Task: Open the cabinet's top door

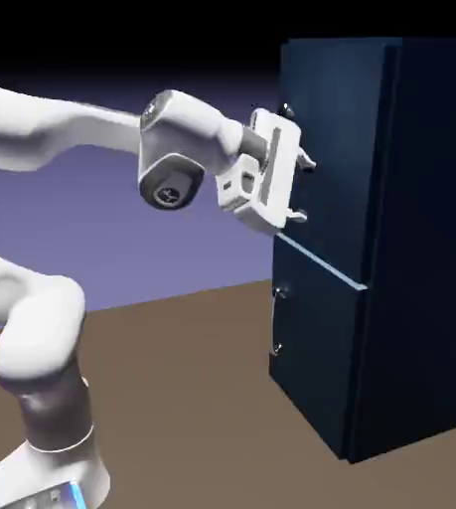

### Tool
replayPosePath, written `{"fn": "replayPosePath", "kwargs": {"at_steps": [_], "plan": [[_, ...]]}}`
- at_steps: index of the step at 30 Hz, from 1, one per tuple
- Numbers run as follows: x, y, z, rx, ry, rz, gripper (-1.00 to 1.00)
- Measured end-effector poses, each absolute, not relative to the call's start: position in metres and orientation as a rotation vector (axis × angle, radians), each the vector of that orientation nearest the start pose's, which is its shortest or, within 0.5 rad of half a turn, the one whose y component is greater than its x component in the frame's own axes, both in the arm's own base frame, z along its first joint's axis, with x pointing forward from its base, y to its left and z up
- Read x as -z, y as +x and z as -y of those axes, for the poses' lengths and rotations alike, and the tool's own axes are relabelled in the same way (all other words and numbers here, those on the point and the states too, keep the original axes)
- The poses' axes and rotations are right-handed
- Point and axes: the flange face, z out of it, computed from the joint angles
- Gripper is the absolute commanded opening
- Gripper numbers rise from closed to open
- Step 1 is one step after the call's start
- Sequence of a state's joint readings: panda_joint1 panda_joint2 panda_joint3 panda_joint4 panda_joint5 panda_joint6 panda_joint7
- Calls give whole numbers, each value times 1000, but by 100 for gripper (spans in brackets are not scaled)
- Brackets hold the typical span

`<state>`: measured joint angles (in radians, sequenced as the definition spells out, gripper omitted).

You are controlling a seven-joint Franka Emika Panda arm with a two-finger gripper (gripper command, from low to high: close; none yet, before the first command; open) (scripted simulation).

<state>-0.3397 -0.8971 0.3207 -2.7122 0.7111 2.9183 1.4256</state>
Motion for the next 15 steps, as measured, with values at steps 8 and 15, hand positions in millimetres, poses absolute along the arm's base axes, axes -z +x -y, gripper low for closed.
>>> {"fn": "replayPosePath", "kwargs": {"at_steps": [8,15], "plan": [[-619,311,-8,547,-582,-1848,0],[-620,300,-44,273,-188,-1806,0]]}}
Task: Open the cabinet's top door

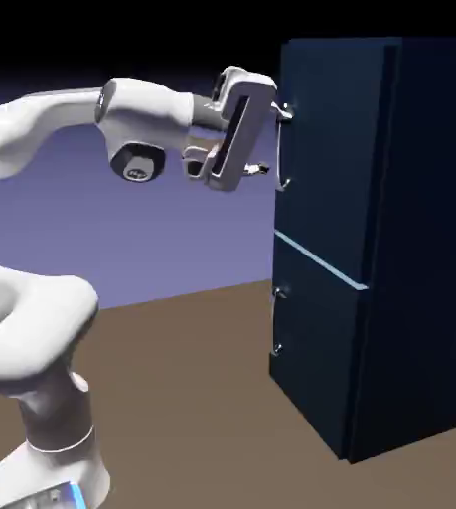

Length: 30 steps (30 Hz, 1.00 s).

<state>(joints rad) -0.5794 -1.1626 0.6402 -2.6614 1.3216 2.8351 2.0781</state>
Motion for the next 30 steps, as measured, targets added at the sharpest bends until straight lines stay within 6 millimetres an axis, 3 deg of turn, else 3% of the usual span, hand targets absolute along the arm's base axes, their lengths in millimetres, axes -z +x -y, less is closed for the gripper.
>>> {"fn": "replayPosePath", "kwargs": {"at_steps": [8,17,19,21,26,27,29,30], "plan": [[-604,300,-84,-61,197,-1703,0],[-564,317,-121,-447,565,-1549,0],[-567,308,-112,-563,660,-1456,0],[-567,308,-112,-563,660,-1456,0],[-567,358,-108,-563,660,-1456,0],[-567,358,-108,-563,660,-1456,-100],[-567,358,-108,-563,660,-1456,-100],[-567,349,-103,-592,634,-1471,-100]]}}
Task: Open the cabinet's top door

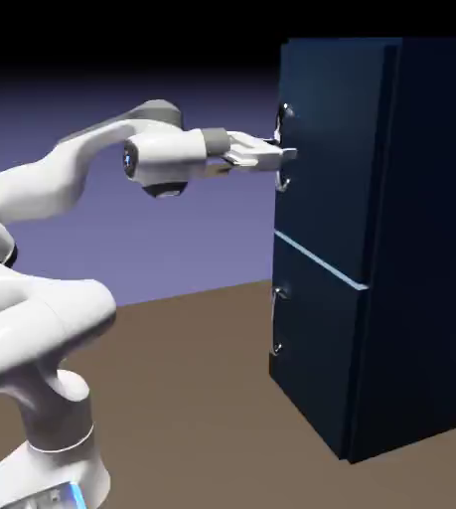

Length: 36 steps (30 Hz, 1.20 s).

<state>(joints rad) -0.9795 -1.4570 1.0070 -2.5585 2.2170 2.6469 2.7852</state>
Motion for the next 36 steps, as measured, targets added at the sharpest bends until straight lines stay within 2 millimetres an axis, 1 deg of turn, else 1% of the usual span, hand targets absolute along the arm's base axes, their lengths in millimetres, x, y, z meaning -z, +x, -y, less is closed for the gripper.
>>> {"fn": "replayPosePath", "kwargs": {"at_steps": [4,7,10,14,20,27,31,36], "plan": [[-567,314,-80,-707,527,-1527,-100],[-567,293,-61,-786,452,-1563,-100],[-567,276,-43,-853,385,-1591,-100],[-567,259,-21,-931,305,-1622,-100],[-567,239,12,-1036,194,-1659,-100],[-567,222,54,-1158,59,-1696,-100],[-567,215,83,-1237,-32,-1717,-100],[-567,210,124,-1345,-162,-1740,-100]]}}
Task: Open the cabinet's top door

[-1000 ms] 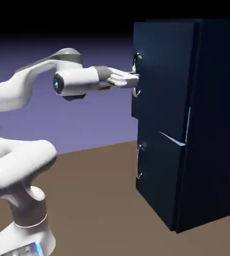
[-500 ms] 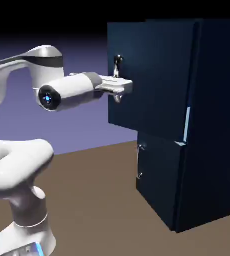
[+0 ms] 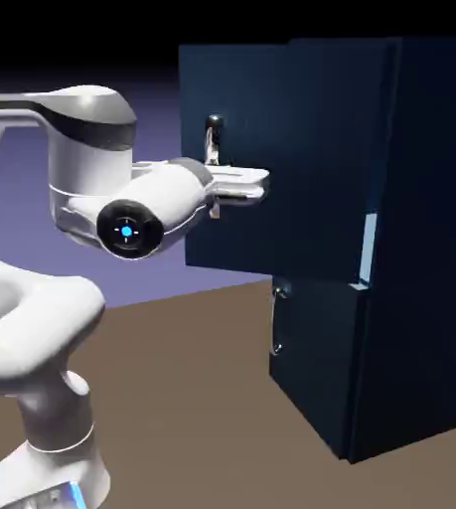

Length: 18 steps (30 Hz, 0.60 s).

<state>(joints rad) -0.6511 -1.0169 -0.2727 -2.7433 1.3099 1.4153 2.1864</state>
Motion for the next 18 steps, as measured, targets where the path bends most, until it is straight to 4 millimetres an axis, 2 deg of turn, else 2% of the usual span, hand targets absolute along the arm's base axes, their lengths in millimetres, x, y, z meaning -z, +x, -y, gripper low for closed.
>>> {"fn": "replayPosePath", "kwargs": {"at_steps": [8,18], "plan": [[-567,214,188,-1510,-373,-1762,-100],[-567,237,258,-1694,-630,-1765,-100]]}}
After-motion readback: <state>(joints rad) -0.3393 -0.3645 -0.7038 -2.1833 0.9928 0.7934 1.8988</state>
